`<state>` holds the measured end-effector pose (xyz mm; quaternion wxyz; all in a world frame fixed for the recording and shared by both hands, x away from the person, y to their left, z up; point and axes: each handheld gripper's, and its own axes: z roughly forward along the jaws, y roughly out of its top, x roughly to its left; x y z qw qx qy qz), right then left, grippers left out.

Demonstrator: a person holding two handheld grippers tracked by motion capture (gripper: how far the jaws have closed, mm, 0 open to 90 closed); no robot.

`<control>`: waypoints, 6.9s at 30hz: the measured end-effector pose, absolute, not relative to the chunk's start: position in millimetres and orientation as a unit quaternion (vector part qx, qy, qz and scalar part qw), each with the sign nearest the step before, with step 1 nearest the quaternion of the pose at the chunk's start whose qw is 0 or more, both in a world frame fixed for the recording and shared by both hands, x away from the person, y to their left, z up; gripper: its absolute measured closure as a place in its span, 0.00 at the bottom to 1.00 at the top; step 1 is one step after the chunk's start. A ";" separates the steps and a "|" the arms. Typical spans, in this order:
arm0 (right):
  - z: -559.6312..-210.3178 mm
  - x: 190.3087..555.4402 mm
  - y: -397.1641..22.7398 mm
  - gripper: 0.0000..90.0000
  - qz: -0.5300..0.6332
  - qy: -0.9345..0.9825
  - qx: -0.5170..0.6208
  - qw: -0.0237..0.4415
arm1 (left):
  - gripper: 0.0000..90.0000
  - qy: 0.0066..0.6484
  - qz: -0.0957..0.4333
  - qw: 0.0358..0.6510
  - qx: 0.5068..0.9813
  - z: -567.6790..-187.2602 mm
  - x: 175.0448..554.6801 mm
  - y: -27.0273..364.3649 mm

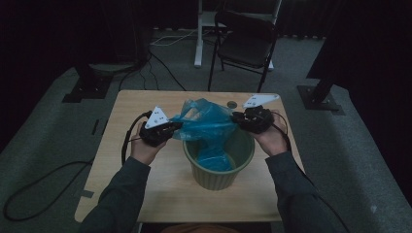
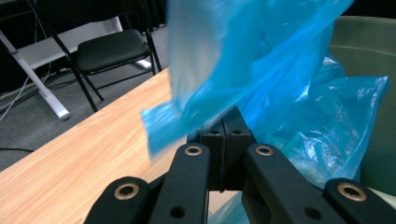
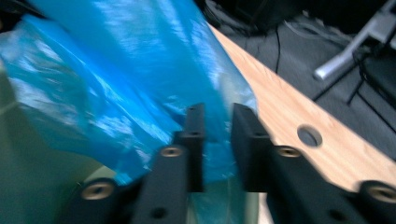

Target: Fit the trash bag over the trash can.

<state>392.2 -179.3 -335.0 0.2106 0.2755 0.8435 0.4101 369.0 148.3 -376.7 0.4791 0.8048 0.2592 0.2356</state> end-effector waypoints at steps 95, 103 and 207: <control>-341.7 411.9 -197.2 0.99 0.353 0.842 0.358 0.198 | 1.00 0.348 0.182 0.491 0.777 -376.6 419.0 146.9; -341.5 410.4 -203.4 0.75 0.373 0.839 0.345 0.193 | 1.00 0.341 0.186 0.497 0.776 -376.6 415.2 149.5; -347.9 423.0 -210.0 1.00 0.369 0.841 0.352 0.181 | 1.00 0.324 0.171 0.489 0.791 -357.2 451.1 132.3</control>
